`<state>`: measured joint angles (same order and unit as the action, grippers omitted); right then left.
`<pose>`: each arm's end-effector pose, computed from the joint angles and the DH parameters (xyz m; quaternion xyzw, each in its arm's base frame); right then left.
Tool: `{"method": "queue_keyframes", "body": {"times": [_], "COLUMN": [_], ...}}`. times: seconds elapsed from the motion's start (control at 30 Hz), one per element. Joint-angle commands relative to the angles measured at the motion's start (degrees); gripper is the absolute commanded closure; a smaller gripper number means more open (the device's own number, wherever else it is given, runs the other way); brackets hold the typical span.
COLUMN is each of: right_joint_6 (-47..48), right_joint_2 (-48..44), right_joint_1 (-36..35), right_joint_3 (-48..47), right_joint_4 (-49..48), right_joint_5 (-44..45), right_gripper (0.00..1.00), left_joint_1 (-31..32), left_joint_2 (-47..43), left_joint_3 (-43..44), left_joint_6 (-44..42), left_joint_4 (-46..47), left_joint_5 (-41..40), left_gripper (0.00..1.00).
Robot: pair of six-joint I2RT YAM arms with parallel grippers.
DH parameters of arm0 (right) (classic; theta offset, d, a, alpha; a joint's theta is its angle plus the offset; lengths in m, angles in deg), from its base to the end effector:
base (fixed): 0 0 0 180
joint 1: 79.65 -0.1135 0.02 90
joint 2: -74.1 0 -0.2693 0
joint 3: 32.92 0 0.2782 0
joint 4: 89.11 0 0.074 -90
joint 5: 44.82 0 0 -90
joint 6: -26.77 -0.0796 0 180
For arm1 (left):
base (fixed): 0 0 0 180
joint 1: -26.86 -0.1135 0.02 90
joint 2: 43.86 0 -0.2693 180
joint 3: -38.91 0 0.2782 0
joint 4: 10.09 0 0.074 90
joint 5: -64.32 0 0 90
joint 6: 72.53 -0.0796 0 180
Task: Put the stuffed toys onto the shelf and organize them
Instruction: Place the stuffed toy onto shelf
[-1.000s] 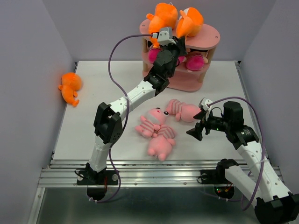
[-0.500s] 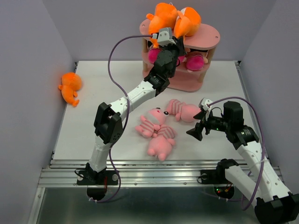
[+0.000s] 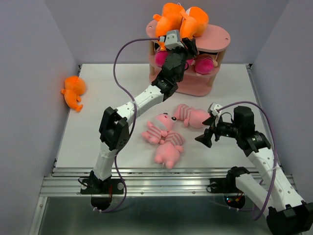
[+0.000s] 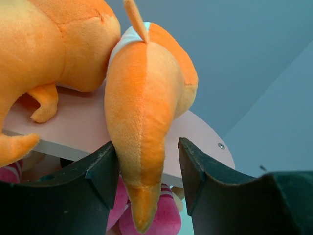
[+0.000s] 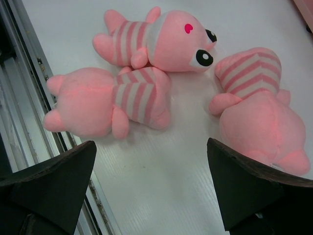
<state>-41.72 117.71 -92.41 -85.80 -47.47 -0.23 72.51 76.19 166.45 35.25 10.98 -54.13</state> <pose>0.1916 0.1015 0.2745 -0.4159 0.7176 0.3033 0.4691 0.4166 -0.3719 0.4517 -0.0858 0.5315 -0.3313 0.7749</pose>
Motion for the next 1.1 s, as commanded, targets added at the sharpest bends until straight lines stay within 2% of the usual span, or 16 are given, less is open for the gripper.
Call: {"method": "queue_keyframes", "body": {"times": [0.0, 0.17, 0.43, 1.07], "right_joint_6": [0.9, 1.1, 1.2, 1.8], "right_joint_2": [0.1, 0.2, 0.5, 0.8], "right_joint_1": [0.0, 0.0, 0.0, 0.0], "right_joint_3": [-0.4, -0.3, -0.3, -0.3], "right_joint_4": [-1.2, -1.2, -1.1, -0.4], "right_joint_5": [0.4, 0.3, 0.2, -0.3], "right_gripper": [0.00, 0.00, 0.00, 0.00], "left_joint_1": [0.1, 0.1, 0.6, 0.8], "left_joint_2": [-3.2, -4.7, -7.8, -13.5], "left_joint_3": [-0.5, -2.0, -5.6, -11.4], "left_joint_6": [-0.4, -0.6, -0.6, -1.2], "left_joint_4": [3.0, 3.3, 3.9, 4.3], "left_joint_5": [-1.1, -0.9, 0.1, -1.1], "left_gripper": [0.38, 0.27, 0.15, 0.09]}}
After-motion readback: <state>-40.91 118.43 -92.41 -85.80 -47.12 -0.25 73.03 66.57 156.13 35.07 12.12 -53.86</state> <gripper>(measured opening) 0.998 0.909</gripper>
